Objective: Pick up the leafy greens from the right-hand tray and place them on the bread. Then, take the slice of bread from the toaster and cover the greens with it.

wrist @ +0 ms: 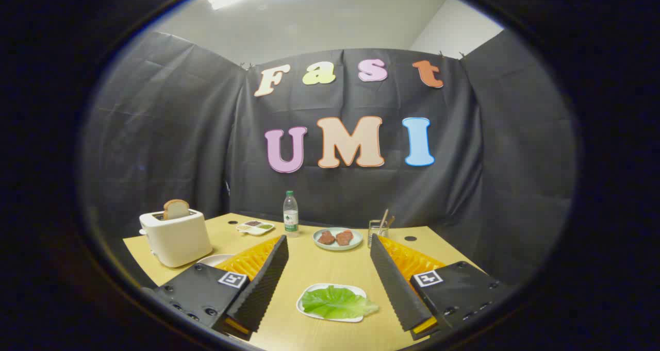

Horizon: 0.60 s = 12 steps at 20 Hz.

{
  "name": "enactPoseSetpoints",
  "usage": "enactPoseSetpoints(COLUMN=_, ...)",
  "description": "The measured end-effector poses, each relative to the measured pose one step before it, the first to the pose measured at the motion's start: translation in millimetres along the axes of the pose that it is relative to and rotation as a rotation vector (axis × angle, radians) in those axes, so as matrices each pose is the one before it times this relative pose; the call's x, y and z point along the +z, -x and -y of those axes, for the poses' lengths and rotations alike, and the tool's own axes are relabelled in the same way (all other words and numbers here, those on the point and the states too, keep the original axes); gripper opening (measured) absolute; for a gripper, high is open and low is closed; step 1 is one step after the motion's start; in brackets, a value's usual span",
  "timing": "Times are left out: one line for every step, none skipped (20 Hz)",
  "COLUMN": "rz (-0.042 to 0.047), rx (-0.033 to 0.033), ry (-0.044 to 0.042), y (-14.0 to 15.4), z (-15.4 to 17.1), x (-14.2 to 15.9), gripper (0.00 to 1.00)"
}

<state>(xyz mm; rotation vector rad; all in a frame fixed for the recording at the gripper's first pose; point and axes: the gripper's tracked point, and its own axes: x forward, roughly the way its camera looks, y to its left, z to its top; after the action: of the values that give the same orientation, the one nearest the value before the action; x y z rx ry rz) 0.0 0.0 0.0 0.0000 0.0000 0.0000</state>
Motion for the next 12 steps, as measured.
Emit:
enactPoseSetpoints(rz=-0.00911, rx=-0.01657, ry=0.00143, y=0.1, z=4.25, x=-1.95, gripper=1.0)
enactPoseSetpoints(rz=-0.00825, rx=-0.01357, ry=0.00323, y=-0.29, z=3.03, x=-2.34, gripper=1.0)
enactPoseSetpoints(rz=-0.00645, rx=-0.00726, ry=0.00376, y=-0.09, z=1.14, x=-1.26, gripper=1.0)
enactPoseSetpoints(rz=-0.00652, rx=-0.00242, ry=0.00449, y=0.18, z=-0.88, x=-2.07, gripper=1.0)
enactPoseSetpoints(rz=-0.0058, rx=0.00011, ry=0.00382, y=0.0, z=-0.92, x=-1.74, gripper=1.0)
enactPoseSetpoints(rz=-0.00479, rx=0.00048, ry=0.00538, y=-0.94, z=-0.47, x=-1.82, gripper=1.0)
enactPoseSetpoints(rz=-0.00452, rx=0.00103, ry=0.00725, y=-0.41, z=-1.02, x=-0.91, gripper=1.0)
enactPoseSetpoints(rz=-0.00369, rx=0.00124, ry=0.00571, y=-0.8, z=-0.6, x=-1.71, gripper=1.0)
enactPoseSetpoints(rz=-0.00519, rx=0.00269, ry=0.00579, y=-0.92, z=-1.58, x=-1.8, gripper=1.0)
enactPoseSetpoints(rz=-0.00585, rx=0.0008, ry=0.00164, y=-0.75, z=-1.01, x=-1.52, gripper=1.0)
enactPoseSetpoints(rz=-0.00569, rx=0.00018, ry=-0.00024, y=-0.95, z=-0.5, x=-1.13, gripper=1.0)
enactPoseSetpoints(rz=-0.00383, rx=0.00123, ry=-0.00016, y=-0.77, z=-0.86, x=-1.99, gripper=1.0)
